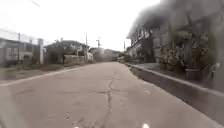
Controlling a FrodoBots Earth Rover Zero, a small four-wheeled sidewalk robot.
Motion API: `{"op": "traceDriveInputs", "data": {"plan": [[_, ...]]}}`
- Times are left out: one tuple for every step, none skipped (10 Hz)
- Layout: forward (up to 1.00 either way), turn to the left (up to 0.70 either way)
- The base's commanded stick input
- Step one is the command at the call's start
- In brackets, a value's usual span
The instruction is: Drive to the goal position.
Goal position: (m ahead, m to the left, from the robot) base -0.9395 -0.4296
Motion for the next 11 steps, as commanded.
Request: {"op": "traceDriveInputs", "data": {"plan": [[0.85, 0.1], [0.85, 0.02], [0.85, 0.0], [0.85, 0.0], [0.85, 0.0], [0.85, 0.0], [0.85, 0.0], [0.85, 0.0], [0.85, 0.0], [0.85, 0.0], [0.85, 0.0]]}}
